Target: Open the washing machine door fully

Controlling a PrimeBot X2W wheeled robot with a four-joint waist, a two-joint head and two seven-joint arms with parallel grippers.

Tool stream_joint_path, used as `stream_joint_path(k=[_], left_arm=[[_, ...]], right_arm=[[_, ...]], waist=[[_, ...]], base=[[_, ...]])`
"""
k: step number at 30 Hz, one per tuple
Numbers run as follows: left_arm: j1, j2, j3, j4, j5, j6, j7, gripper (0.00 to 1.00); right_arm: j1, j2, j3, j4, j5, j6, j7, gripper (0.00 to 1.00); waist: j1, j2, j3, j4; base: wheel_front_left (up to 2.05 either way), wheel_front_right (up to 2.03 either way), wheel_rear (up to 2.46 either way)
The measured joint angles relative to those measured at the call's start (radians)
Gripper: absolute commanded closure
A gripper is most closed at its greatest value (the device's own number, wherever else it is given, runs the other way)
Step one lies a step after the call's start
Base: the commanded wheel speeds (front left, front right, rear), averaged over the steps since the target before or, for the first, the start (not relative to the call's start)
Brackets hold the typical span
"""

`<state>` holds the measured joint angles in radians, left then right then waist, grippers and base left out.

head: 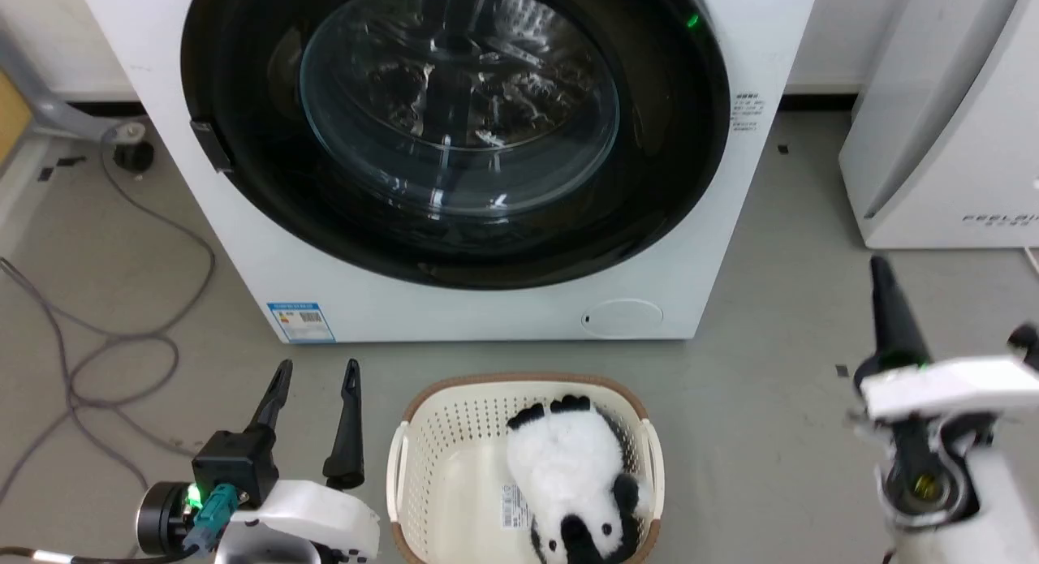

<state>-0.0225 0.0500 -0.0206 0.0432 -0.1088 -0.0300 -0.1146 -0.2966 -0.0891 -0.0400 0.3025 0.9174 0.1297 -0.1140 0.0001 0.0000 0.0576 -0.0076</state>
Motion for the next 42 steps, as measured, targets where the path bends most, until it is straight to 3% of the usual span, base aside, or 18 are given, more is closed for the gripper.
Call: stream_joint_path(k=[16,31,42], left_arm=[[-0.078,0.0,0.005,-0.041,-0.024,-0.027,-0.032,0.0],[-0.13,0.0,0.01,-0.064,-0.055,-0.054,-0.063,0.0],[-0.165,0.0,0.017,-0.069,-0.078,-0.067,-0.086,0.0]], right_arm=[[-0.47,-0.156,0.173,0.32,0.269,0.0,0.032,1.0],[-0.93,-0.219,0.43,0.595,0.356,0.0,0.235,1.0],[-1.104,-0.25,0.614,0.713,0.413,0.0,0.38,1.0]], waist=[[0.0001,0.0,0.122,0.008],[0.0,0.0,0.228,0.019],[0.0,0.0,0.291,0.019]], base=[[0.0,0.0,0.0],[0.0,0.0,0.0],[0.0,0.0,0.0]])
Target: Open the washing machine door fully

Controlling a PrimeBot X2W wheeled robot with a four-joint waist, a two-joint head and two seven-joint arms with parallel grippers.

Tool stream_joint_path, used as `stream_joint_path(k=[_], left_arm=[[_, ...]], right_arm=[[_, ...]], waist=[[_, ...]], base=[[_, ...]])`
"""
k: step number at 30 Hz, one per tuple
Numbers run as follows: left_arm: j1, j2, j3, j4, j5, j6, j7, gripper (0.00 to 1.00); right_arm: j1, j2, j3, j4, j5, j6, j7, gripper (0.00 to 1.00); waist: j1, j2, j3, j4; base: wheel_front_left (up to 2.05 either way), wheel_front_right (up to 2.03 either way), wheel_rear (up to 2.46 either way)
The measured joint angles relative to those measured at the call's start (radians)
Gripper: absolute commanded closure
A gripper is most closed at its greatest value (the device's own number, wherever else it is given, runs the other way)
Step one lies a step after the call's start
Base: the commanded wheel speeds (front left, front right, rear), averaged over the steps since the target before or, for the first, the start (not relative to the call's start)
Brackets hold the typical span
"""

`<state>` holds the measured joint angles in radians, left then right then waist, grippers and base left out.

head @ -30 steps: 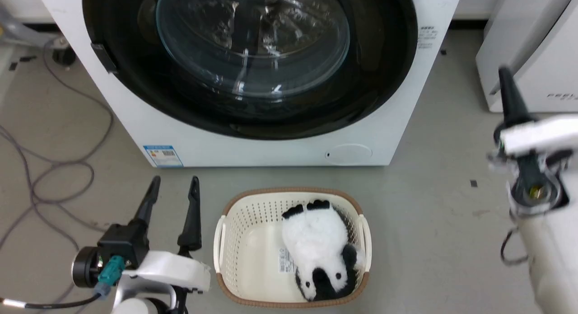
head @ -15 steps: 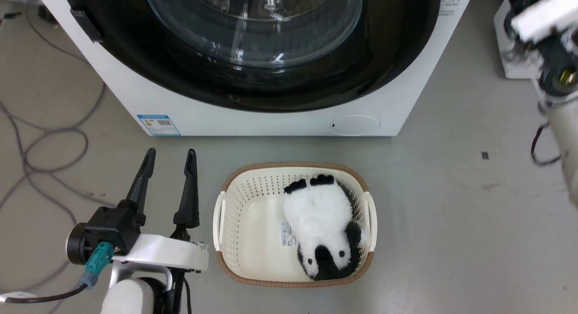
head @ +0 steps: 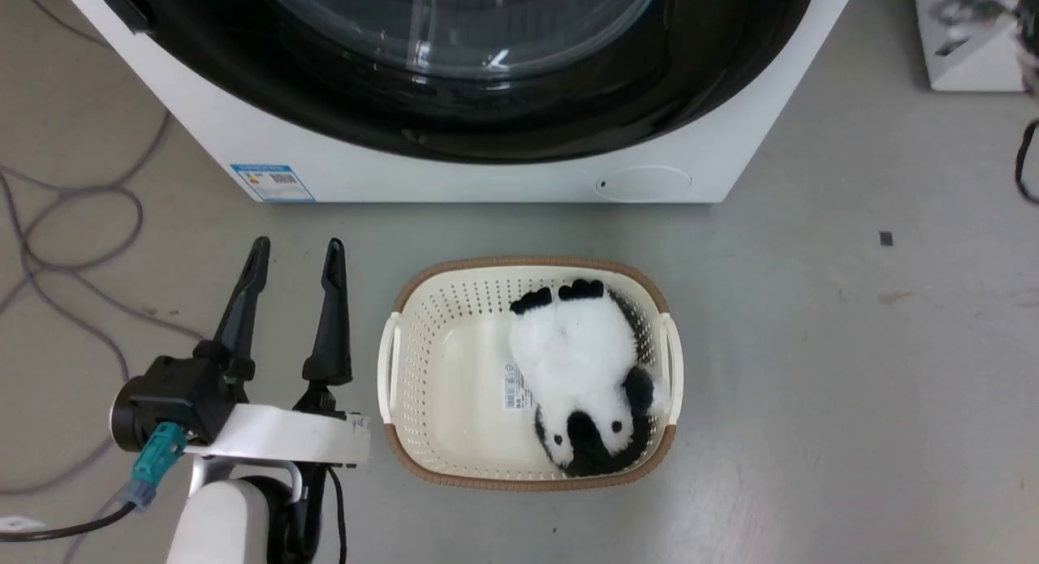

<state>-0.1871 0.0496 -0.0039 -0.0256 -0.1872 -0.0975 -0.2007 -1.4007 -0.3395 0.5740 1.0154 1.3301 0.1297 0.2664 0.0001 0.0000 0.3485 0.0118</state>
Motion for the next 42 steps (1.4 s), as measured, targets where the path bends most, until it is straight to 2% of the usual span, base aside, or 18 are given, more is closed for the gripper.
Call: stream_joint_path(k=[17,25,32,42], left_arm=[[-0.06,0.0,0.006,0.004,-0.039,-0.02,-0.035,0.0],[-0.065,0.0,0.003,0.014,-0.063,-0.029,-0.05,0.0],[-0.066,0.0,0.001,0.033,-0.07,-0.028,-0.056,0.0],[0.019,0.0,0.007,0.07,-0.039,-0.027,-0.056,0.0]], right_arm=[[-0.29,0.084,0.215,0.174,0.137,0.0,0.178,1.0],[-0.367,0.1,0.283,0.239,0.242,0.0,0.318,1.0],[-0.335,0.085,0.302,0.199,0.279,0.0,0.394,1.0],[-0.111,0.048,0.302,0.065,0.317,0.0,0.444,1.0]], waist=[[0.0,0.0,0.091,0.005],[0.0,0.0,0.102,0.017],[0.0,0.0,0.061,0.014],[-0.0001,0.0,-0.056,0.01]], base=[[0.0,0.0,0.0],[0.0,0.0,0.0],[0.0,0.0,0.0],[0.0,0.0,0.0]])
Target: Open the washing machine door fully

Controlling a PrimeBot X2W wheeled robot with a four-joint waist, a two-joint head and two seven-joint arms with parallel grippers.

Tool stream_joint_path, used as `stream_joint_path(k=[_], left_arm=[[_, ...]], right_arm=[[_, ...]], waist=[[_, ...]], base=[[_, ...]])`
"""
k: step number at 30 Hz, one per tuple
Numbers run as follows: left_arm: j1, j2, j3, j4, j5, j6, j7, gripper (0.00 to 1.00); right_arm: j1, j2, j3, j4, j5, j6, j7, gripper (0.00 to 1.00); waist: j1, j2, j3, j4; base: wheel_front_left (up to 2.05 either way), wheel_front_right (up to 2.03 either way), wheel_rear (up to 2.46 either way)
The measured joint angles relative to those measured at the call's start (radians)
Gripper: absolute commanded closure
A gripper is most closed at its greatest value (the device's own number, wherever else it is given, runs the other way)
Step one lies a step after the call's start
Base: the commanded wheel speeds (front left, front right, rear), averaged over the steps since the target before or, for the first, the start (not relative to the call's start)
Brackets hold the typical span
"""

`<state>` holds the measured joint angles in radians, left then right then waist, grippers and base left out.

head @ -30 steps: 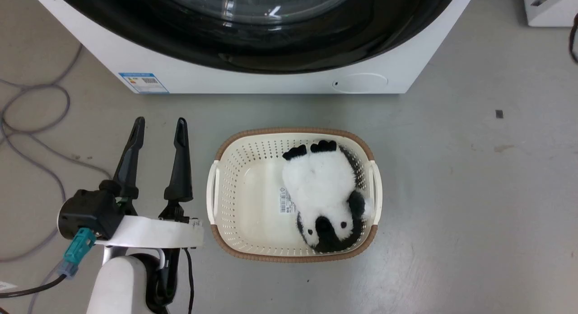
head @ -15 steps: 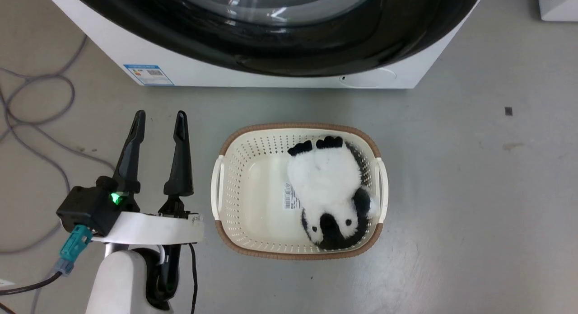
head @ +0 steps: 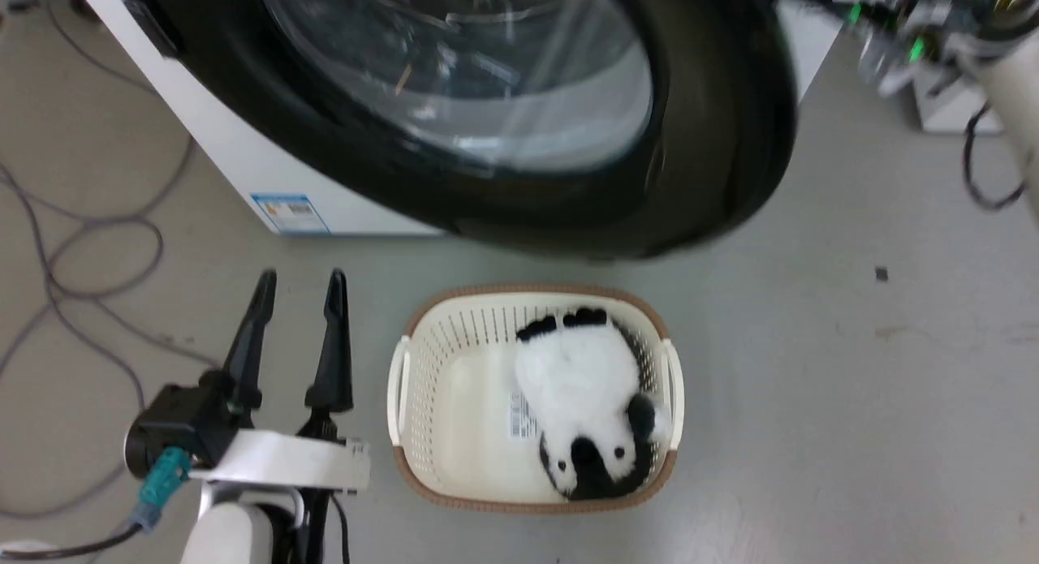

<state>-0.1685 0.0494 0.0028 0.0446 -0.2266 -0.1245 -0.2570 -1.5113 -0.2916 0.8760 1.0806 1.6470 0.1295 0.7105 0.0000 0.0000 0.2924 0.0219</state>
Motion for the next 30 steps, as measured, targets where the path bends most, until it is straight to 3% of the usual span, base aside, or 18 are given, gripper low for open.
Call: stream_joint_path(k=[15,30], left_arm=[[0.128,0.0,-0.021,0.044,0.052,0.008,0.0,0.0],[0.156,0.0,-0.035,0.051,0.047,0.011,0.0,0.0]], right_arm=[[0.372,-0.054,0.016,-0.323,0.095,0.0,0.037,1.0],[0.543,-0.068,0.122,-0.709,0.156,0.0,-0.066,1.0]], waist=[[-0.0001,0.0001,-0.191,0.027],[-0.0001,0.0,-0.218,0.031]], base=[[0.0,0.0,0.0],[0.0,0.0,0.0]])
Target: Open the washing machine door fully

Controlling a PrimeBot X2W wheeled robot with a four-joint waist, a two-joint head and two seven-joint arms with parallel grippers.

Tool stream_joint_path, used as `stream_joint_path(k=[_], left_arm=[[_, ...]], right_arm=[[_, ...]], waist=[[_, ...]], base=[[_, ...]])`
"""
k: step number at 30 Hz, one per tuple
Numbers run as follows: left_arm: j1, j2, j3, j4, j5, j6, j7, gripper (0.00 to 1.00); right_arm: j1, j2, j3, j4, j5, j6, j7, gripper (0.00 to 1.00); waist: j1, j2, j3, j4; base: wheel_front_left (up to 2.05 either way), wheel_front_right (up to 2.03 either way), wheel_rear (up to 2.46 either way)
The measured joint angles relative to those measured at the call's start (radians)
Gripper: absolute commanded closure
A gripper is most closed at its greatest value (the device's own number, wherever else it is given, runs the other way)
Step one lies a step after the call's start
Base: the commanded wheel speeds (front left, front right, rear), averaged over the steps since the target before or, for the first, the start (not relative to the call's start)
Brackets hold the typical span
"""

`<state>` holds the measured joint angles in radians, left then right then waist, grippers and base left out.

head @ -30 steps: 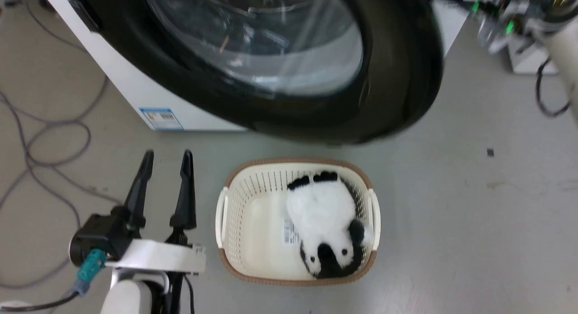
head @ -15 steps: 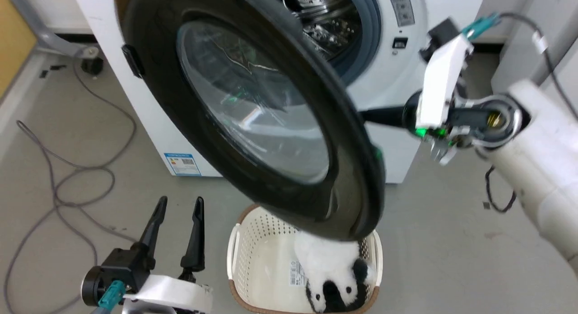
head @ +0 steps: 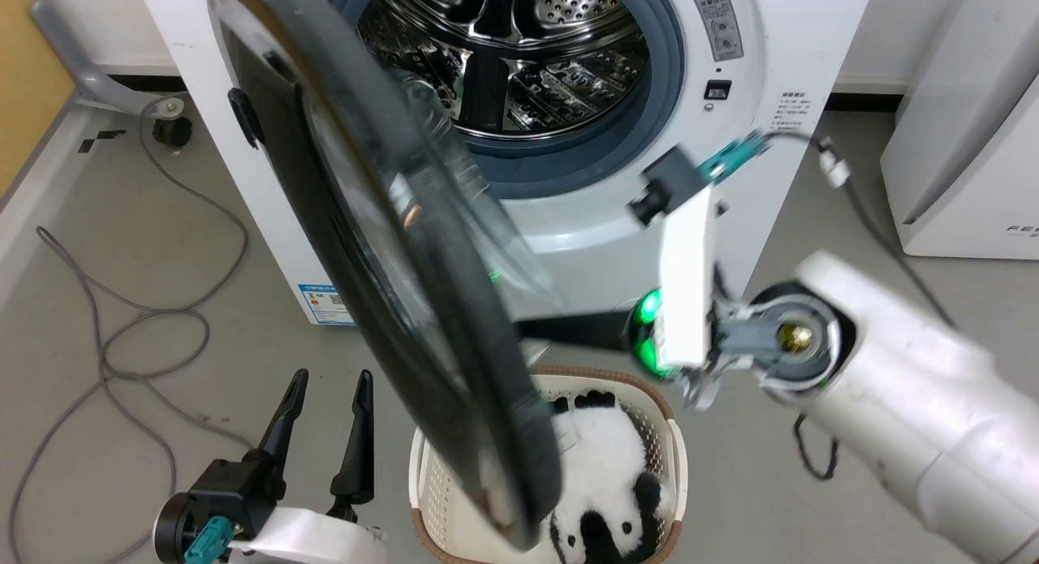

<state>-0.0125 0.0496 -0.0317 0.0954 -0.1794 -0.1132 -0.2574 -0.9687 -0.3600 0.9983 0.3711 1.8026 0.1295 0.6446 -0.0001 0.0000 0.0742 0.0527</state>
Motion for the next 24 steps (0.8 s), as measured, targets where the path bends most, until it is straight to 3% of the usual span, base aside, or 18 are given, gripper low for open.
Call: stream_joint_path(k=[9,14,15,17,24], left_arm=[[0.002,0.0,-0.008,0.009,0.0,0.0,0.0,0.0],[0.002,0.0,-0.009,0.011,-0.008,0.0,0.0,0.0],[0.002,0.0,-0.009,0.01,-0.008,0.0,0.0,0.0],[0.002,0.0,-0.007,0.01,-0.009,0.002,0.0,0.0],[0.019,0.0,0.0,0.012,-0.009,0.009,0.0,0.0]], right_arm=[[0.027,-0.002,0.082,-0.124,0.05,0.0,-0.073,1.0],[0.062,-0.025,0.074,-0.177,0.077,0.0,-0.2,1.0],[0.073,-0.033,0.07,-0.186,0.082,0.0,-0.235,0.83],[0.101,-0.049,0.052,-0.201,0.082,0.0,-0.326,0.0],[0.237,-0.119,0.008,-0.252,0.06,0.0,-0.625,0.0]], waist=[[0.0,0.0,0.007,0.005],[0.0001,0.0,0.007,0.006],[0.0001,0.0,0.007,0.004],[0.0001,0.0,0.005,-0.002],[0.0001,0.0,-0.007,-0.029]], base=[[0.0,0.0,0.0],[0.0,0.0,0.0],[0.0,0.0,0.0],[0.0,0.0,0.0],[0.0,0.0,0.0]])
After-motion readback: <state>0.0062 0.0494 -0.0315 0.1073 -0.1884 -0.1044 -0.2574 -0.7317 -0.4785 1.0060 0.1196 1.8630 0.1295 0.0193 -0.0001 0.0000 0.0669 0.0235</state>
